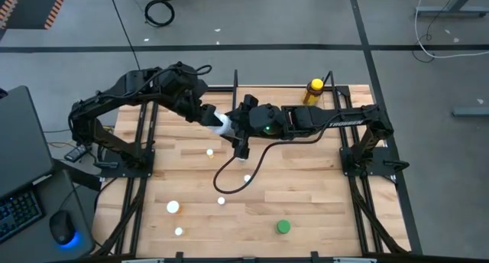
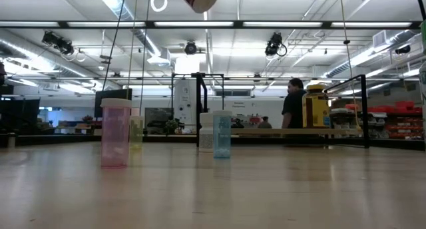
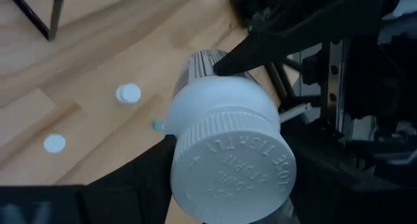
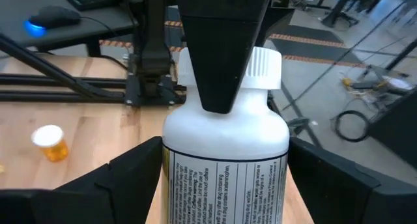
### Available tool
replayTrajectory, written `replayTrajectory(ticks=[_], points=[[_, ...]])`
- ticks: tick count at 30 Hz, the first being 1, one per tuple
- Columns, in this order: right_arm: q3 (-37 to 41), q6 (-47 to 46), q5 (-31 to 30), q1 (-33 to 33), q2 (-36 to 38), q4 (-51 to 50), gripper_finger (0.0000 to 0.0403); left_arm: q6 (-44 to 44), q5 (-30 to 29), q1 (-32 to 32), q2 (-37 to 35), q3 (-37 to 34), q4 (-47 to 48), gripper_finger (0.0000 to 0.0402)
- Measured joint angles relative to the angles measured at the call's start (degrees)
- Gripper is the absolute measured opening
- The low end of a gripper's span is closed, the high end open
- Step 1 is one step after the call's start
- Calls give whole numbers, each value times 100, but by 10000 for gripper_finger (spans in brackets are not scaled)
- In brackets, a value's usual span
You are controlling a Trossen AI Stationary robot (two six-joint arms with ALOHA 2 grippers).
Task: Pick and place medicine bottles onto shelf by color
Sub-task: Put the large white pill bottle on the shelf
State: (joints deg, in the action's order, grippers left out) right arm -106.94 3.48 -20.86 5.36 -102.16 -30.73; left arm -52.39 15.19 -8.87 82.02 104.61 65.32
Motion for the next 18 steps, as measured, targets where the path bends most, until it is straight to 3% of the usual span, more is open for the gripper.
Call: replayTrajectory(ticks=[18], points=[[0,-352,25,209,42,-70,325,224,-28,26,-101,12,345,244]])
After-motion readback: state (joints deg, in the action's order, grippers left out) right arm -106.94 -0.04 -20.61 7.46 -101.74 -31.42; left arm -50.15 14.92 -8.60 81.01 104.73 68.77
